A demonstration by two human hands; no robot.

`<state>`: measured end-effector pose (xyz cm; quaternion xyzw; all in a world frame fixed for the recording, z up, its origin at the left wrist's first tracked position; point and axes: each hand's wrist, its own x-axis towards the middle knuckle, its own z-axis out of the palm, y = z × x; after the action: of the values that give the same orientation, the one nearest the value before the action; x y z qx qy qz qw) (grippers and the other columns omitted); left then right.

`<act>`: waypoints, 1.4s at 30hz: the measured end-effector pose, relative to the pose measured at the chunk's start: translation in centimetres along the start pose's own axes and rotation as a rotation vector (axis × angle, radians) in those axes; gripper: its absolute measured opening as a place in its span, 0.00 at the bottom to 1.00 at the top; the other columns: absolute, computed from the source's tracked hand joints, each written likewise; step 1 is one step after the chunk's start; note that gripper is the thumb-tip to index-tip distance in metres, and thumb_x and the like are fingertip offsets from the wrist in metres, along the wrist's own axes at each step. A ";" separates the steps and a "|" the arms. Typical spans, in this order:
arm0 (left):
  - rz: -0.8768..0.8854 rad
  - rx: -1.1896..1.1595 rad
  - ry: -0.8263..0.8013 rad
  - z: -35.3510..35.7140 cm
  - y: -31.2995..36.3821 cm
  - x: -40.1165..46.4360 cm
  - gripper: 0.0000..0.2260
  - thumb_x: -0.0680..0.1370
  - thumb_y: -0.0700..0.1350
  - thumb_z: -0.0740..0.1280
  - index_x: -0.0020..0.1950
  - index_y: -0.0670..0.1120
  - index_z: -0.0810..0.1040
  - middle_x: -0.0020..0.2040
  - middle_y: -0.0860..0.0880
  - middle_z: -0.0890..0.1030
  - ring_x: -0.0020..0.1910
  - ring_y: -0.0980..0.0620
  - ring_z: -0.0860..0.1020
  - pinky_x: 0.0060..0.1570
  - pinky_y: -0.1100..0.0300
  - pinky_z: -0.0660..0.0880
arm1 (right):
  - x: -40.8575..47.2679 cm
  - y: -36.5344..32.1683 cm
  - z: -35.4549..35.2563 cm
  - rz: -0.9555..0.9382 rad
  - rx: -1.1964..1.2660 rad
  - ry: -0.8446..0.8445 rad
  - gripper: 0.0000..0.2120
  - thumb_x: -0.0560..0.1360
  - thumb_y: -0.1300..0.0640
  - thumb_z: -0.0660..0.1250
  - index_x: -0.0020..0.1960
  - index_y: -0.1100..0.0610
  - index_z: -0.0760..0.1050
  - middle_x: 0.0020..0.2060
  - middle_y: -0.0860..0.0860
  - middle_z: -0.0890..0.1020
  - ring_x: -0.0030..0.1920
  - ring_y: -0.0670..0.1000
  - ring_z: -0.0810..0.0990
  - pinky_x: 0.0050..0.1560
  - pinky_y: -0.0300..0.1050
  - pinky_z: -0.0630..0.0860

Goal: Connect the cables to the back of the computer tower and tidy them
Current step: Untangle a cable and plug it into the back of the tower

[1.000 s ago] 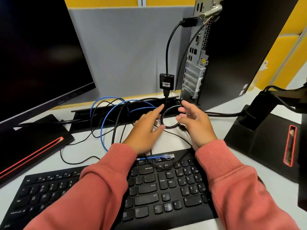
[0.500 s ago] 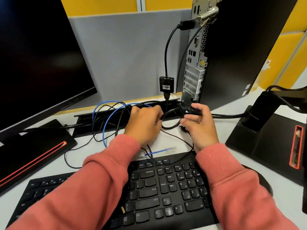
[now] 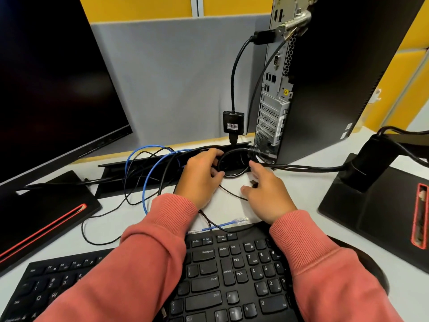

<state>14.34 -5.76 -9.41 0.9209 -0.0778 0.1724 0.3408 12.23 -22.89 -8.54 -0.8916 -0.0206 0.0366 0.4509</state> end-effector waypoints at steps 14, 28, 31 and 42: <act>0.056 0.289 0.087 0.4 0.2 0.1 0.24 0.77 0.44 0.74 0.71 0.51 0.71 0.59 0.50 0.76 0.50 0.44 0.80 0.48 0.46 0.80 | 1.0 -1.8 0.7 -0.068 -0.534 -0.068 0.34 0.79 0.58 0.58 0.82 0.53 0.49 0.80 0.46 0.58 0.75 0.52 0.58 0.66 0.55 0.61; -0.001 0.266 0.060 0.1 0.2 0.0 0.22 0.79 0.50 0.71 0.70 0.53 0.67 0.51 0.52 0.79 0.49 0.47 0.79 0.45 0.49 0.78 | 1.1 0.7 -1.5 0.105 0.507 0.363 0.14 0.75 0.66 0.67 0.55 0.50 0.75 0.47 0.47 0.85 0.51 0.50 0.83 0.51 0.46 0.79; 0.048 0.310 0.055 0.1 0.5 -0.2 0.25 0.78 0.50 0.71 0.72 0.55 0.64 0.52 0.52 0.78 0.50 0.47 0.79 0.45 0.48 0.79 | 1.2 0.9 -1.4 0.114 0.565 0.383 0.19 0.75 0.66 0.68 0.61 0.49 0.71 0.47 0.47 0.86 0.50 0.48 0.84 0.53 0.46 0.80; 0.576 0.472 -0.005 0.5 4.6 2.1 0.19 0.79 0.43 0.66 0.71 0.47 0.74 0.63 0.48 0.77 0.59 0.44 0.73 0.58 0.49 0.70 | 1.8 1.4 -0.8 0.071 0.564 0.405 0.20 0.74 0.67 0.70 0.60 0.48 0.73 0.47 0.48 0.85 0.48 0.46 0.84 0.58 0.49 0.80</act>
<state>15.26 -9.56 -6.21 0.9149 -0.2927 0.2724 0.0566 14.06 -24.24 -9.30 -0.7213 0.1111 -0.1212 0.6728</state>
